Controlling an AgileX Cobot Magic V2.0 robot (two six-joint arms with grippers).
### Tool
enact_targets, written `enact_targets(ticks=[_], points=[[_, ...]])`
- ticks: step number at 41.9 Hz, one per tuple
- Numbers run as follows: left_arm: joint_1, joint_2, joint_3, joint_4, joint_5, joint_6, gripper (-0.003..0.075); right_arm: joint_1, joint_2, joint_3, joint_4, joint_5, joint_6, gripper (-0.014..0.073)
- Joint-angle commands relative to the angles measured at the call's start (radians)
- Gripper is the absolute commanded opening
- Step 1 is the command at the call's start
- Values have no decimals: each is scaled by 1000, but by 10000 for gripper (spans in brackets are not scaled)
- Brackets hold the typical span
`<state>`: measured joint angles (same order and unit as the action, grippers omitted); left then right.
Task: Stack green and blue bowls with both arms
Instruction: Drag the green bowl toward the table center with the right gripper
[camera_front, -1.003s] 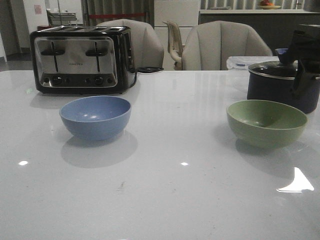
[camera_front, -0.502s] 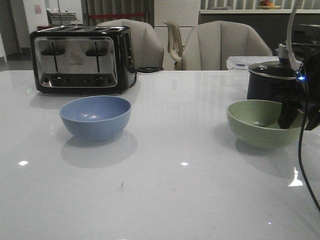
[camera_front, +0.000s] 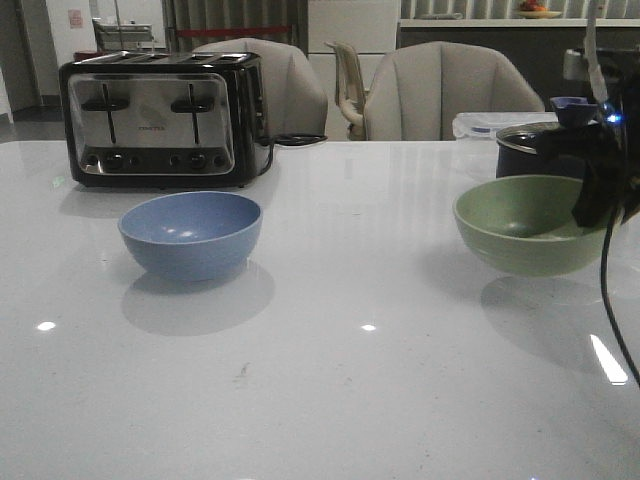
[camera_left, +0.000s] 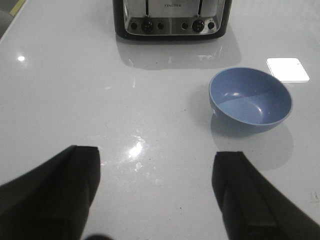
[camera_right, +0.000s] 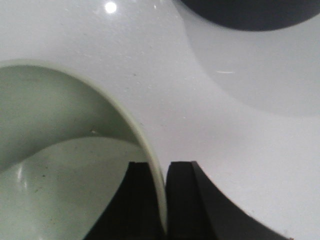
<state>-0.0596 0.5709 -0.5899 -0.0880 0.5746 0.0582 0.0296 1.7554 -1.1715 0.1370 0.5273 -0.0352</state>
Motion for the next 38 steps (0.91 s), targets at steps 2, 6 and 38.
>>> enact_targets(ticks=[2,6,38], points=[[-1,6,-31,-9,-78,-9,533,55,-110,-29,25,-14,-6,103],[-1,6,-31,-9,-78,-9,533,120,-122,-29,57,-3,-6,103],[-1,6,-31,-9,-78,-9,533,329,53,-28,78,-60,-6,349]])
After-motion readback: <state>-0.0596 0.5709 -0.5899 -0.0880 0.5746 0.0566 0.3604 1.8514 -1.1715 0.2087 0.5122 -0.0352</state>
